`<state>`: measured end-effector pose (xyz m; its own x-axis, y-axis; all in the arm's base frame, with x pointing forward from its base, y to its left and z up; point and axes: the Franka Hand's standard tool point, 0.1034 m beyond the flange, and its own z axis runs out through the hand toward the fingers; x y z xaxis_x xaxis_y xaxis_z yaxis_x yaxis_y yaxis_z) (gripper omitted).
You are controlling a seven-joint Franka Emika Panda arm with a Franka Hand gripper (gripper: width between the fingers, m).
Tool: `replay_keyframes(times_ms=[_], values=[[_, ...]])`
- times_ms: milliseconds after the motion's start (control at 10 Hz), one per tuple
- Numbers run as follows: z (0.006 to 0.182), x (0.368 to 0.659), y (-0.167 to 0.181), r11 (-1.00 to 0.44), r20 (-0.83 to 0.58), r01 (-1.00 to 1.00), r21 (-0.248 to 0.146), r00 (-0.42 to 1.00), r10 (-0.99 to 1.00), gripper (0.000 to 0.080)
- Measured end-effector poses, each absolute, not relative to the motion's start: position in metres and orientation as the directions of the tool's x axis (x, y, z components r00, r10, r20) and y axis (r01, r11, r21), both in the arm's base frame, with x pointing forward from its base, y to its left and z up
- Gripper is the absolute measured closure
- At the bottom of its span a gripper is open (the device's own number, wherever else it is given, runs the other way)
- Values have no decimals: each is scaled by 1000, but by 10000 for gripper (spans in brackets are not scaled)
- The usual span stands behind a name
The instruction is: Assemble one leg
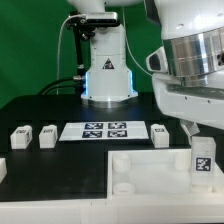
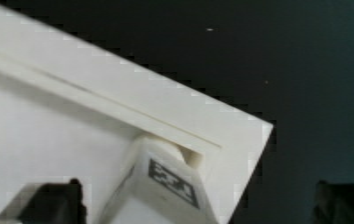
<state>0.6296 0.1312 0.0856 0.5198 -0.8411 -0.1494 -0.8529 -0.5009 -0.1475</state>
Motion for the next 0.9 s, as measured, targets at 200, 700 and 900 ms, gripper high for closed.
replay_keyframes(times_ms=[200, 700, 900], values=[[85, 629, 131, -638, -122, -751, -170, 659, -743, 150], [77, 627, 116, -941, -7, -284, -185, 958, -288, 150], [77, 627, 116, -932, -12, -311, -185, 949, -315, 167]])
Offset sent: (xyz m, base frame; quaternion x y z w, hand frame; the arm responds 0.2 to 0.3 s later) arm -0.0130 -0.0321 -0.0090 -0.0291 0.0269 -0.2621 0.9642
